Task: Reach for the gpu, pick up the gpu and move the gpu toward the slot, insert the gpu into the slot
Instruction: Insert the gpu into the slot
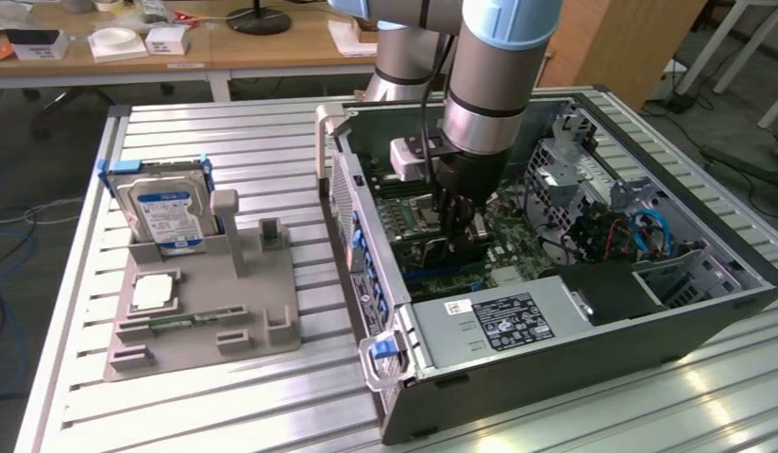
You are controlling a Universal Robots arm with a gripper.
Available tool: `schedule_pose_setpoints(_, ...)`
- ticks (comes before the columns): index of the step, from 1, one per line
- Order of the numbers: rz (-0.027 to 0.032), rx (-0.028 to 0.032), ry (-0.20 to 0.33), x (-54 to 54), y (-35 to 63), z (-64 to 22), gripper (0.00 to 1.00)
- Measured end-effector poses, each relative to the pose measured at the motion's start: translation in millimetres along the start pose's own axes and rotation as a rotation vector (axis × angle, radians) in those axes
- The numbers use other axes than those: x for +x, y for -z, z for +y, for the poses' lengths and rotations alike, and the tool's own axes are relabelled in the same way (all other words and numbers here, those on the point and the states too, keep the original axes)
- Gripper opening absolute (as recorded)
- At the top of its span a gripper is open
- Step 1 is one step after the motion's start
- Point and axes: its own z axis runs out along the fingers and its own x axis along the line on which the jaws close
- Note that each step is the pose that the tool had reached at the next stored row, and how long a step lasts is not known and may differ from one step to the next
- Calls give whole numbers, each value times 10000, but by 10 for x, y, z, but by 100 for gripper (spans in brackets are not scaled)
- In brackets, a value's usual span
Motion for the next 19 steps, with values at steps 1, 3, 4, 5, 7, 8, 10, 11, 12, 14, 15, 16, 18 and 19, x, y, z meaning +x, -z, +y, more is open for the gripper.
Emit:
schedule_pose_setpoints(1,0,0,0,0,0,0,26)
schedule_pose_setpoints(3,2,-1,-1,0,0,0,26)
schedule_pose_setpoints(4,4,-2,-1,-3,-2,0,26)
schedule_pose_setpoints(5,3,-1,-1,-7,-5,1,26)
schedule_pose_setpoints(7,1,-1,0,-15,-11,0,26)
schedule_pose_setpoints(8,-1,-1,1,-17,-14,1,26)
schedule_pose_setpoints(10,-2,-1,0,-18,-18,2,26)
schedule_pose_setpoints(11,-3,0,0,-18,-21,3,26)
schedule_pose_setpoints(12,-2,-1,-1,-18,-23,5,26)
schedule_pose_setpoints(14,-3,-5,1,-18,-32,6,26)
schedule_pose_setpoints(15,0,-7,2,-18,-42,7,26)
schedule_pose_setpoints(16,2,-12,3,-19,-56,8,26)
schedule_pose_setpoints(18,8,-33,2,-18,-89,12,26)
schedule_pose_setpoints(19,4,-38,1,-19,-104,13,26)
